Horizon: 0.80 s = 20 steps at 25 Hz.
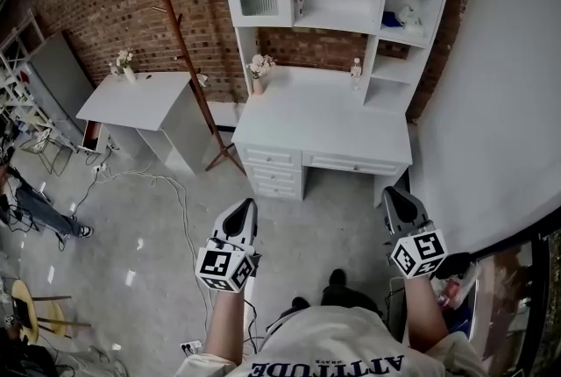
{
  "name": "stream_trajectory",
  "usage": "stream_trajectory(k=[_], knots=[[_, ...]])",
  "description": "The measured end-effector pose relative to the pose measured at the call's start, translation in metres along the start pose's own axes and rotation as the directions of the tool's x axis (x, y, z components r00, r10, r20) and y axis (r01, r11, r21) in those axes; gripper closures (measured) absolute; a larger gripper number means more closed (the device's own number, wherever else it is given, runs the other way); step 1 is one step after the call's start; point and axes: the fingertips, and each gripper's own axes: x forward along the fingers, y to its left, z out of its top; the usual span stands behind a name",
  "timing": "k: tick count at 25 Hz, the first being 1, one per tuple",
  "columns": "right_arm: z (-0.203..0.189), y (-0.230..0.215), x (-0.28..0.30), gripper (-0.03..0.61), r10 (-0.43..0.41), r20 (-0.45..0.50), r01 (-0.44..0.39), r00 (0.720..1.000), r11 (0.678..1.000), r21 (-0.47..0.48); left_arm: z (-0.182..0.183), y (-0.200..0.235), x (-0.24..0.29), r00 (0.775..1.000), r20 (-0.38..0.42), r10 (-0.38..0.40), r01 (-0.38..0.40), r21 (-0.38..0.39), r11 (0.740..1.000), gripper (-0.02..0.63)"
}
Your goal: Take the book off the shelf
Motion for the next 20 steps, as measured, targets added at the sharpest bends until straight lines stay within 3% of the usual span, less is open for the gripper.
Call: stream_trajectory(k=[12, 20], knots=[[-0.001, -0.025, 0.058, 0.545, 0.028, 0.016, -0.029, 0.999, 0.999, 0.032, 0.001, 0.024, 0.040, 0.999, 0.003, 0.046, -0.046, 0.012, 0.999, 0.589], [0.007, -0.053, 0.119, 0.545, 0.082, 0.024, -0.083, 0.996, 0.996, 0.045, 0.011, 0.041, 0.094, 0.997, 0.014, 0.077, -0.077, 0.013, 0.997, 0.588]])
